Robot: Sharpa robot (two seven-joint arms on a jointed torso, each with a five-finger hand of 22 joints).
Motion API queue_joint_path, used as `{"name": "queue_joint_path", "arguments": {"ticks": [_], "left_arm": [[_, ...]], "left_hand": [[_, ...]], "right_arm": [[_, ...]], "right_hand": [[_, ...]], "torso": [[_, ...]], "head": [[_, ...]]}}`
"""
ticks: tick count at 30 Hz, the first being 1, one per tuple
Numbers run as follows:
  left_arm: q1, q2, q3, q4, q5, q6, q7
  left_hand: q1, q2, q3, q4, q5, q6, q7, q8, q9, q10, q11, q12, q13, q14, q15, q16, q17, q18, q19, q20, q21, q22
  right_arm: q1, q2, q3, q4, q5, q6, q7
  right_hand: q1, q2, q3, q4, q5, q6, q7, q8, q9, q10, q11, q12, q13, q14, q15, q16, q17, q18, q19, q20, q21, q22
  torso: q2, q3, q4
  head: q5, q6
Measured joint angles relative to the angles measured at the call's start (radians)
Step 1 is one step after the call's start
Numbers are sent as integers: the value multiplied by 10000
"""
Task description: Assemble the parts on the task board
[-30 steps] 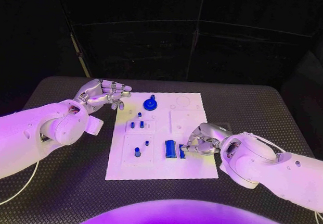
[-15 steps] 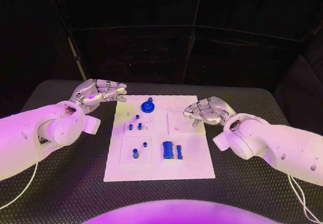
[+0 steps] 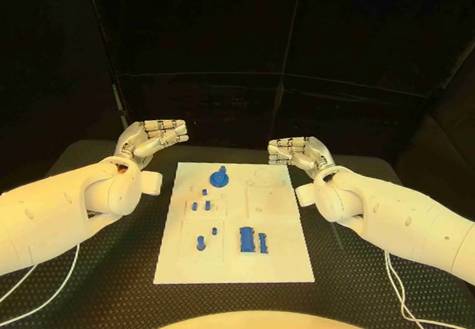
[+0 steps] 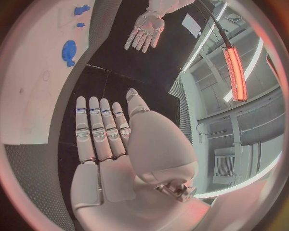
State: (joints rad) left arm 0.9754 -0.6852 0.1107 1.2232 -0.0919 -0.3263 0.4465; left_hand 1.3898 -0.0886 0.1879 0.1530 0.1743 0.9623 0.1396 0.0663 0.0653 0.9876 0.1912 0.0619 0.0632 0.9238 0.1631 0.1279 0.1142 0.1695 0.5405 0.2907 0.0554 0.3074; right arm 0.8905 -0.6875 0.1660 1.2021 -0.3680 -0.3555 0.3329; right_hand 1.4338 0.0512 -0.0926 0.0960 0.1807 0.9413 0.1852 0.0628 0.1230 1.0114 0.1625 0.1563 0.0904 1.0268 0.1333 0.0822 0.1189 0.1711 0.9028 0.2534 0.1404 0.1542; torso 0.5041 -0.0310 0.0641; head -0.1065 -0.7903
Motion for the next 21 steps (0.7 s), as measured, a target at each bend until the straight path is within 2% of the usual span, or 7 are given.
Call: {"name": "queue_joint_path", "arguments": {"ticks": [3, 8, 10, 13, 15, 18, 21], "left_arm": [[0, 361, 0, -429, 182, -271, 123], [0, 757, 0, -920, 402, -569, 248], [0, 736, -7, -891, 403, -573, 240], [0, 638, -59, -737, 402, -602, 223], [12, 572, -111, -587, 403, -647, 221], [107, 392, -241, -98, 416, -824, 219], [228, 151, -407, 530, 448, -1127, 231]], "left_hand": [[30, 115, -345, 75, 0, -227, 51, 0, -10, -501, -54, 0, -1, -147, 26, -473, -200, 0, -998, 21, -62, -761], [-15, 159, -433, 78, 0, -327, 73, -10, -21, -667, -107, -2, -19, -277, -29, -594, -279, 2, -1182, 7, -62, -976], [-841, 376, -542, -31, -115, -911, 0, -169, -154, -1255, -223, -142, -146, -852, -119, -756, -457, 1, -1461, -166, -181, -1101], [-2327, 568, -698, -188, -302, -1897, -162, -354, -338, -2230, -415, -320, -327, -1800, -290, -946, -713, -234, -1895, -478, -322, -1324], [-3102, 643, -788, -277, -399, -2416, -246, -434, -417, -2741, -516, -398, -400, -2298, -378, -1029, -815, -235, -2108, -667, -348, -1442], [-4245, 734, -913, -403, -546, -3179, -368, -478, -501, -3498, -667, -439, -485, -3035, -514, -1086, -934, -387, -2455, -911, -411, -1614], [-5423, 796, -1197, -547, -684, -3959, -594, -536, -565, -4278, -817, -501, -544, -3795, -649, -1166, -1018, -536, -2806, -1160, -463, -1795]], "right_arm": [[9, 342, -3, -395, 127, 111, 219], [16, 775, -3, -900, 253, 271, 478], [15, 764, -13, -860, 253, 272, 475], [37, 654, -92, -714, 267, 232, 457], [92, 585, -159, -573, 305, 181, 455], [285, 419, -341, -91, 452, -14, 476], [510, 192, -586, 551, 702, -351, 554]], "right_hand": [[-80, 80, -36, -146, 0, 0, 0, 0, -168, 88, 18, -230, -229, 97, 23, -151, -262, 0, 30, 30, -285, -222], [-161, 149, -43, -223, -2, 11, 32, 0, -277, 89, 19, -335, -280, 152, 78, -157, -412, 0, 32, 42, -425, -354], [-972, 50, 125, -392, -126, -508, -27, -110, -454, -405, -70, -435, -396, -354, -5, -292, -559, 0, -457, -66, -581, -423], [-2465, -164, 404, -622, -320, -1495, -222, -299, -740, -1479, -240, -568, -585, -1453, -151, -497, -794, -12, -1411, -334, -884, -548], [-3335, -257, 540, -715, -428, -2076, -337, -389, -870, -2112, -341, -698, -670, -2101, -238, -581, -899, -182, -1973, -493, -1026, -686], [-4465, -346, 650, -825, -567, -2831, -495, -436, -1000, -2936, -475, -985, -753, -2942, -351, -629, -1003, -243, -2696, -705, -1152, -966], [-5657, -415, 756, -880, -716, -3626, -659, -489, -1092, -3805, -611, -1219, -815, -3829, -637, -687, -1079, -398, -3461, -926, -1220, -1200]], "torso": [[-74, 9, 1], [-152, 48, 6], [-155, 51, 5], [-144, 53, -5], [-126, 58, -21], [-78, 80, -79], [-5, 114, -167]], "head": [[46, 143], [86, 316], [88, 321], [123, 362], [161, 427], [275, 612], [440, 874]]}}
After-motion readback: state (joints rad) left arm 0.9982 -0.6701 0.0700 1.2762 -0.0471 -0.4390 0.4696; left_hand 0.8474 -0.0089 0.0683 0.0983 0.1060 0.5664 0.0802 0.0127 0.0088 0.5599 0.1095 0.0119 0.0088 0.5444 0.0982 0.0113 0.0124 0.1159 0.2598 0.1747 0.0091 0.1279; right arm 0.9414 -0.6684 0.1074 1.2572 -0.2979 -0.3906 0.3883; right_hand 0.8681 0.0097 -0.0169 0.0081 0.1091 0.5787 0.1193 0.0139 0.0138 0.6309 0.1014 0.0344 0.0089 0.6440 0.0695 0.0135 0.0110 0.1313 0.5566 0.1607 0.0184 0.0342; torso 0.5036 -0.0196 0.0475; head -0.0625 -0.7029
